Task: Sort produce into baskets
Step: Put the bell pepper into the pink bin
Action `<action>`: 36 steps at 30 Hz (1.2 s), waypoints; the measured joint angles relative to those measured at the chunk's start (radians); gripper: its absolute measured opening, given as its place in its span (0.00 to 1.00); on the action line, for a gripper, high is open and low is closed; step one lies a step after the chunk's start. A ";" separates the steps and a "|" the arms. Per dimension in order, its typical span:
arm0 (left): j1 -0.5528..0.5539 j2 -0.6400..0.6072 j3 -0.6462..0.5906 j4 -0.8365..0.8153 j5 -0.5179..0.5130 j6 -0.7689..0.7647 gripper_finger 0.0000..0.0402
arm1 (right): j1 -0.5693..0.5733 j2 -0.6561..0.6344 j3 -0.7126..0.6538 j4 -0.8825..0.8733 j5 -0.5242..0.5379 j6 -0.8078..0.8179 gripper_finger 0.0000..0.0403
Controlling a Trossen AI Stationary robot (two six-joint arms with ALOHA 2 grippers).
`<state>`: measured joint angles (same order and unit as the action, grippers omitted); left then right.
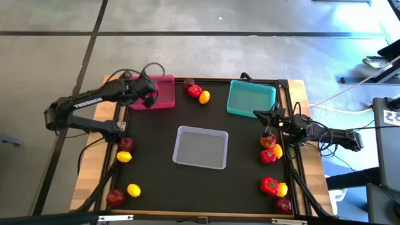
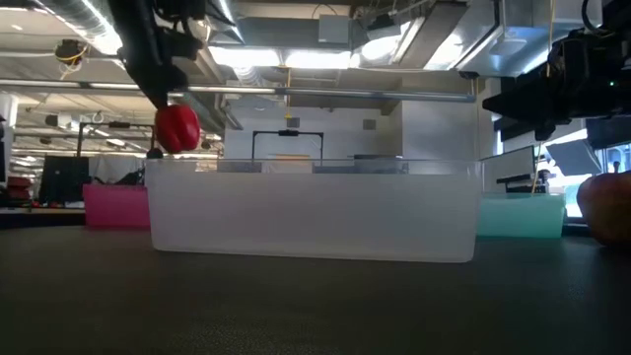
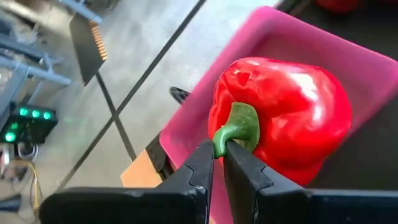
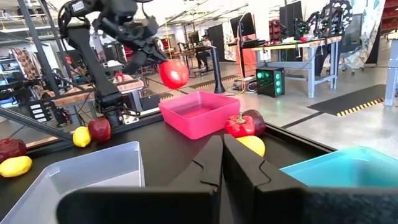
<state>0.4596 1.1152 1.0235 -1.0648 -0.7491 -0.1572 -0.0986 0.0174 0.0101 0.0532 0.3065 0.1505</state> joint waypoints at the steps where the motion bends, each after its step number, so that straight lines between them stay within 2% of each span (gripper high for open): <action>1: 0.026 0.000 -0.007 0.019 0.001 0.018 0.07 | 0.000 0.000 0.000 0.000 0.000 0.000 0.04; 9: 0.194 0.000 -0.140 0.294 0.003 0.204 0.07 | 0.000 0.000 0.000 0.000 0.000 0.000 0.04; 12: 0.243 0.010 -0.181 0.337 0.004 0.236 0.07 | 0.000 0.000 0.000 0.000 0.000 0.000 0.04; 16: 0.295 0.072 -0.187 0.335 0.004 0.262 0.07 | 0.000 0.000 0.000 0.000 0.003 0.000 0.04; 21: 0.308 0.204 -0.187 0.315 -0.005 0.273 0.07 | 0.000 0.000 0.000 0.002 0.026 0.000 0.04; 25: 0.309 0.292 -0.177 0.317 -0.131 0.272 0.07 | 0.000 0.000 0.000 0.002 0.026 0.003 0.04; 27: 0.317 0.314 -0.169 0.326 -0.161 0.260 0.07 | 0.000 0.000 0.000 0.003 0.026 0.009 0.04; 36: 0.406 0.366 -0.167 0.376 -0.067 0.236 0.07 | 0.000 0.000 0.000 0.003 0.022 0.013 0.04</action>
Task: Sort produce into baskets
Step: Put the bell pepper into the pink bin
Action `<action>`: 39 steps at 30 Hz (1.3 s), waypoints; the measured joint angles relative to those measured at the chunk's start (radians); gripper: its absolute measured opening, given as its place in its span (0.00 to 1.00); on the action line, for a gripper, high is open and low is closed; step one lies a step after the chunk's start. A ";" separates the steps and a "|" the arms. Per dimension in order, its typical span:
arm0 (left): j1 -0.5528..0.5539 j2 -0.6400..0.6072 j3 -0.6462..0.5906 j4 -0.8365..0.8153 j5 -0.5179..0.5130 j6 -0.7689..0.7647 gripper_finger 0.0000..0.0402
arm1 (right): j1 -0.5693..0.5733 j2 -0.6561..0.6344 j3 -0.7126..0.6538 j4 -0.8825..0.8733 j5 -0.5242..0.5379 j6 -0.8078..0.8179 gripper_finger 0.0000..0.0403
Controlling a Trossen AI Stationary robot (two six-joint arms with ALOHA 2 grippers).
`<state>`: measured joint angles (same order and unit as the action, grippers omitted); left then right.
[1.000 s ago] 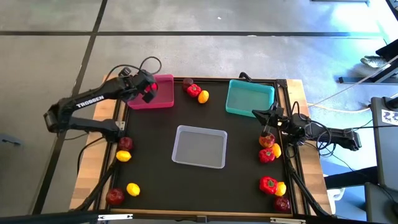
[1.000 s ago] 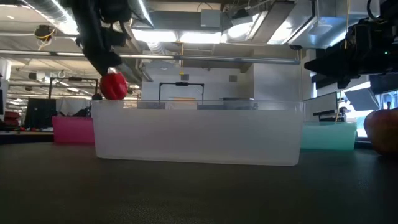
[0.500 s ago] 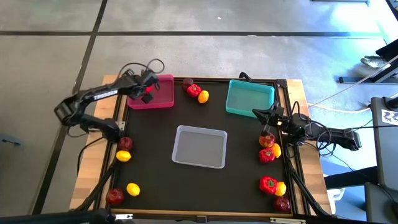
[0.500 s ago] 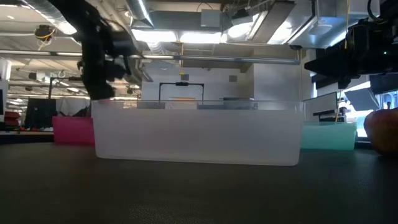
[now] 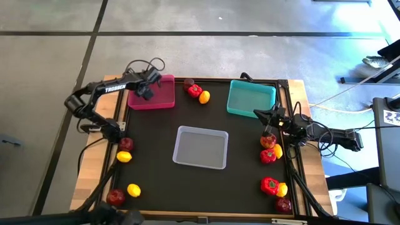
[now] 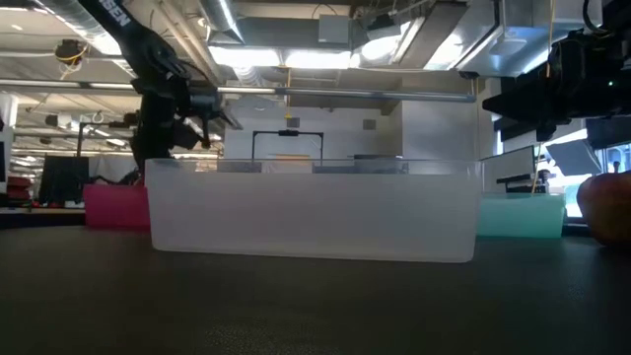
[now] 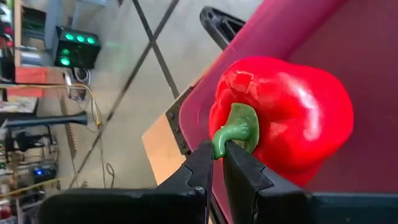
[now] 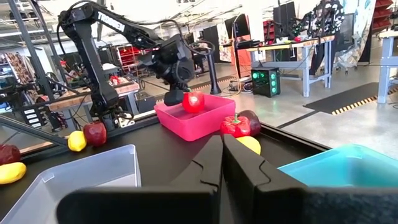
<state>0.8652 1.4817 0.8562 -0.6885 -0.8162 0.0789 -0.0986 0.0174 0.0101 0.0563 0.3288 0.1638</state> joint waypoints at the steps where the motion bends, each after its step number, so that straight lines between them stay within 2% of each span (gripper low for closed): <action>1: 0.006 0.003 0.000 0.007 0.005 0.000 0.07 | 0.000 0.000 0.000 0.000 -0.003 0.000 0.04; 10: 0.021 0.009 0.000 0.027 0.059 0.003 0.08 | 0.000 0.000 0.000 0.000 -0.007 0.000 0.04; 31: 0.012 0.007 0.000 0.050 0.079 0.049 0.37 | 0.000 0.000 0.000 0.001 -0.007 0.000 0.04; 39: -0.009 -0.085 0.014 0.038 0.093 0.083 0.42 | 0.000 0.000 0.000 0.001 -0.007 -0.001 0.04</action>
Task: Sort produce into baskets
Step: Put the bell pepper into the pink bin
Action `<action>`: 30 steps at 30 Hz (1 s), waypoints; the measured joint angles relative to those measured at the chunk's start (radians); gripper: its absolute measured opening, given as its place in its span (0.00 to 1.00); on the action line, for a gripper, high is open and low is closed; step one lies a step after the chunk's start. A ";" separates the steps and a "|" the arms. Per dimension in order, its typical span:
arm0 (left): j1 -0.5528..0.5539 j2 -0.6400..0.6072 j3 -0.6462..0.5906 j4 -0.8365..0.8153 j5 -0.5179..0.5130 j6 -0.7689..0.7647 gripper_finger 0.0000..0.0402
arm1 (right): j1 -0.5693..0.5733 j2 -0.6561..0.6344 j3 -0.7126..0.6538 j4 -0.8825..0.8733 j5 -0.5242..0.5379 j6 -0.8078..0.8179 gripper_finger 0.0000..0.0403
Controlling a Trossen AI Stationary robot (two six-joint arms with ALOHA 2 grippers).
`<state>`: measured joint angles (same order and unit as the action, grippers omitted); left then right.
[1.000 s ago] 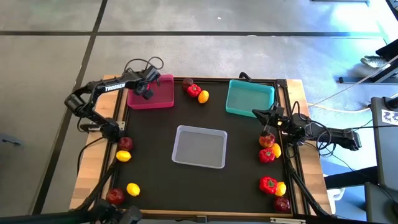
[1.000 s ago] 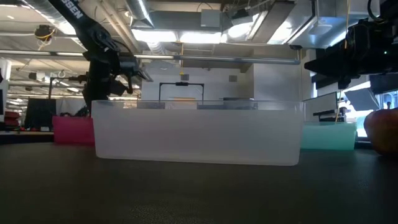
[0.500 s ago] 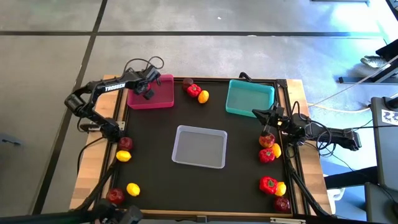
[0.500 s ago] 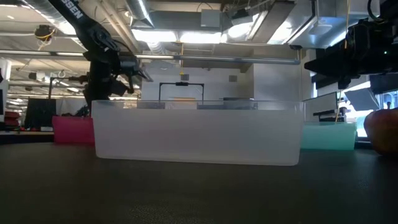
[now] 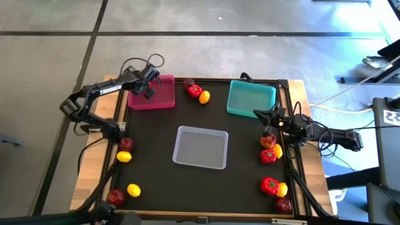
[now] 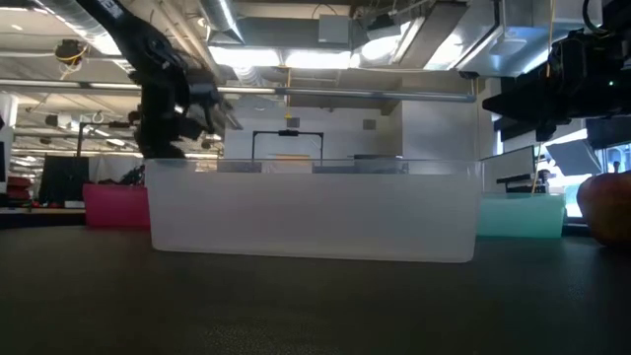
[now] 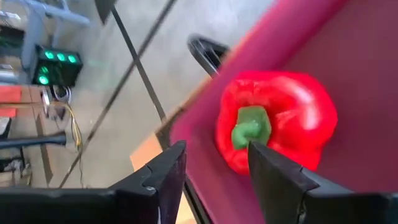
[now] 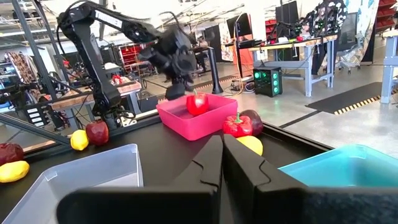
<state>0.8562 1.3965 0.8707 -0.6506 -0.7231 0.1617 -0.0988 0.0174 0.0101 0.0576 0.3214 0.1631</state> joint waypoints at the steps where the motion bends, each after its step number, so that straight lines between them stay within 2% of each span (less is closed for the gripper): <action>1: -0.006 -0.020 0.003 0.000 0.000 0.009 0.42 | 0.000 0.000 0.000 0.000 0.000 0.000 0.04; 5: -0.027 -0.103 0.025 -0.021 0.029 0.031 0.41 | 0.000 0.000 0.000 0.001 0.000 0.000 0.04; 7: -0.036 -0.153 0.032 -0.027 0.077 0.029 0.41 | 0.000 0.000 0.000 0.007 0.001 0.000 0.04; 15: -0.072 -0.334 0.042 0.010 0.379 -0.047 0.40 | 0.000 0.000 0.000 0.063 0.004 -0.001 0.04; 20: -0.096 -0.371 0.043 0.041 0.546 -0.118 0.40 | 0.000 0.000 0.000 0.066 0.002 0.018 0.04; 26: -0.131 -0.365 0.035 0.070 0.614 -0.160 0.40 | 0.000 0.000 0.000 0.065 0.009 0.063 0.04; 30: -0.144 -0.365 0.021 0.135 0.622 -0.172 0.40 | 0.000 0.000 0.000 0.083 -0.008 0.079 0.04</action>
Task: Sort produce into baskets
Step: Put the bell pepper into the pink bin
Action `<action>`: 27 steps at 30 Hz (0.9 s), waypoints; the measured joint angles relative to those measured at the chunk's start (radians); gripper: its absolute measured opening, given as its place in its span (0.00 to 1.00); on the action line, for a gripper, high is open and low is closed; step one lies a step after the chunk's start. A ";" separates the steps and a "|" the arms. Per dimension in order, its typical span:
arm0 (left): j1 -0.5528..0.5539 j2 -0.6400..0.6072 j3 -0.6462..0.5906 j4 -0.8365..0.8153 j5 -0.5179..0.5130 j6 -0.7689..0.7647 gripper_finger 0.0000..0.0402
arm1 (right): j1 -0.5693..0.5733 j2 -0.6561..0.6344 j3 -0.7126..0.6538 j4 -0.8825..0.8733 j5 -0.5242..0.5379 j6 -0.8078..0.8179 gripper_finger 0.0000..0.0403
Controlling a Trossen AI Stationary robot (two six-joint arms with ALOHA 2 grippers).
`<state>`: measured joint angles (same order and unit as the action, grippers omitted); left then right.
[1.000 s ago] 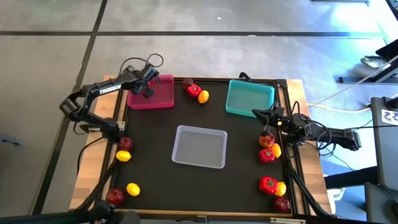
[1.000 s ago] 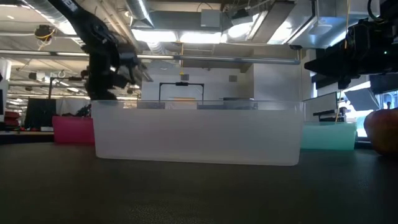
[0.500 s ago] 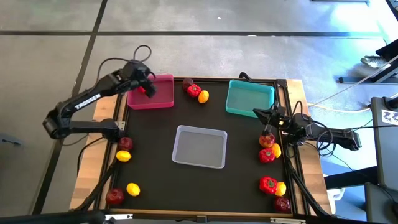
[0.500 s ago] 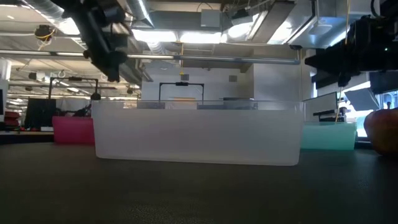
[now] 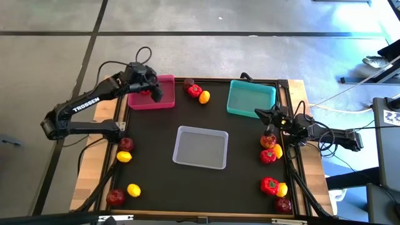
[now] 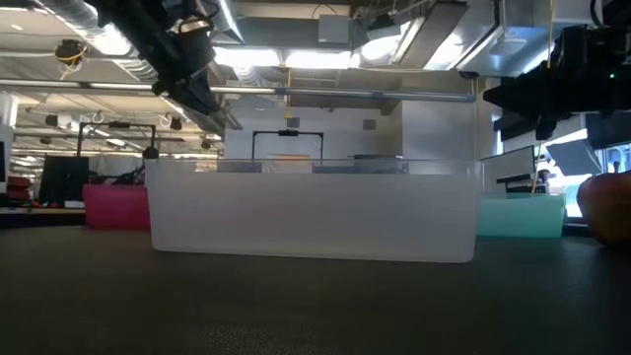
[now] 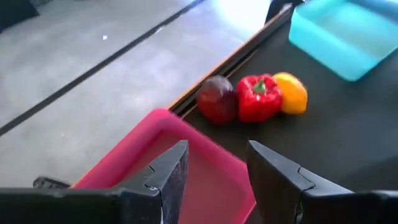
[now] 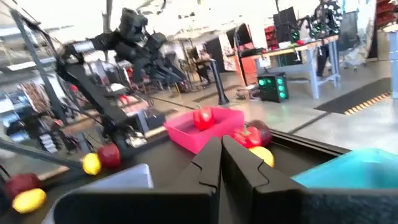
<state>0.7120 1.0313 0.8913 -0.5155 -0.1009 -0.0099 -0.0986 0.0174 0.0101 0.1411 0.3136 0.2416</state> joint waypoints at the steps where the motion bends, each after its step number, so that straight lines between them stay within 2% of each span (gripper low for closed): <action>1: 0.000 0.000 0.000 0.005 -0.001 -0.011 0.40 | 0.000 0.000 0.000 0.014 -0.019 0.012 0.04; 5: -0.003 0.026 0.000 0.078 0.020 -0.047 0.47 | 0.000 0.000 0.000 0.048 -0.088 0.019 0.04; 9: -0.025 0.082 0.000 0.176 0.096 -0.116 0.56 | 0.000 0.000 0.000 0.067 -0.097 0.020 0.04; 13: -0.082 0.172 0.000 0.284 0.122 -0.119 0.61 | 0.000 0.000 0.000 0.070 -0.113 0.043 0.05; 16: -0.125 0.257 -0.001 0.389 0.123 -0.115 0.62 | 0.000 0.000 0.000 0.078 -0.159 0.050 0.11; 22: -0.163 0.433 -0.001 0.634 0.119 -0.149 0.60 | 0.000 0.000 0.000 0.075 -0.166 0.069 0.24; 27: -0.172 0.555 0.017 0.714 0.117 -0.148 0.59 | 0.000 0.000 0.000 0.074 -0.138 0.077 0.29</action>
<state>0.5405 1.5867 0.9085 0.1988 0.0161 -0.1576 -0.0986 0.0173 0.0101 0.2153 0.1757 0.3187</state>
